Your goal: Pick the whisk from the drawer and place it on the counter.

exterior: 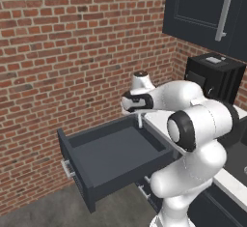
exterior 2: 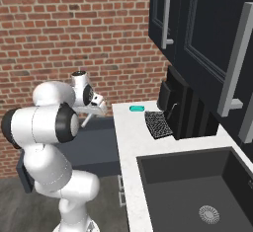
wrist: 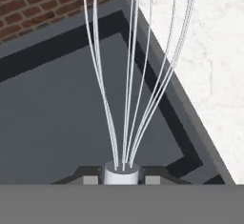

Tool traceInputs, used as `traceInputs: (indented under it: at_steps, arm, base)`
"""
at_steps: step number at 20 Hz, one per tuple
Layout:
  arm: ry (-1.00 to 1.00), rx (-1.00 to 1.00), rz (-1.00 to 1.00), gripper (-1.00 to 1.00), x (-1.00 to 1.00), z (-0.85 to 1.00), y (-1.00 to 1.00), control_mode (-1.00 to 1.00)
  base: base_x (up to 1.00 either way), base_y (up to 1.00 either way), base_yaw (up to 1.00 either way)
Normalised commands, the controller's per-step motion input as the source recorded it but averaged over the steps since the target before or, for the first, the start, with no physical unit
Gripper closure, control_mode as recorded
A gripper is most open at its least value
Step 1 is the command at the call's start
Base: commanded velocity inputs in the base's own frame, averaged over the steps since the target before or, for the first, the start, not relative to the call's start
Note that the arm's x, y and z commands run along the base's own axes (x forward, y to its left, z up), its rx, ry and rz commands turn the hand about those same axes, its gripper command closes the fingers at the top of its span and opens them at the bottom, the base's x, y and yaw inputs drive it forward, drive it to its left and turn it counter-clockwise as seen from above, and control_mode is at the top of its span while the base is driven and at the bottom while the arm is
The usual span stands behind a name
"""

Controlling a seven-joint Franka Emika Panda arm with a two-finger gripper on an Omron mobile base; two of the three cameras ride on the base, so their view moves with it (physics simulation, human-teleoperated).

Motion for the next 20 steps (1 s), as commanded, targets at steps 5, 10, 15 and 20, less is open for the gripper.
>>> traceInputs:
  at_steps: [5, 10, 15, 20]
  arm:
    - [0.00, -0.16, 0.27, 1.00, 0.02, 0.52, -0.97, -1.00]
    - [0.03, -0.09, 0.27, 1.00, 0.31, -0.13, -0.98, -1.00]
    - [-0.04, 0.02, 0.27, 1.00, 0.41, -0.21, -0.98, -1.00]
    - [0.00, 0.00, 0.22, 1.00, -0.05, -0.18, -0.10, -1.00]
  base:
    - [0.00, 0.00, 0.00]
    - [0.00, 0.00, 0.00]
    - [0.00, 0.00, 0.00]
    - [0.00, 0.00, 0.00]
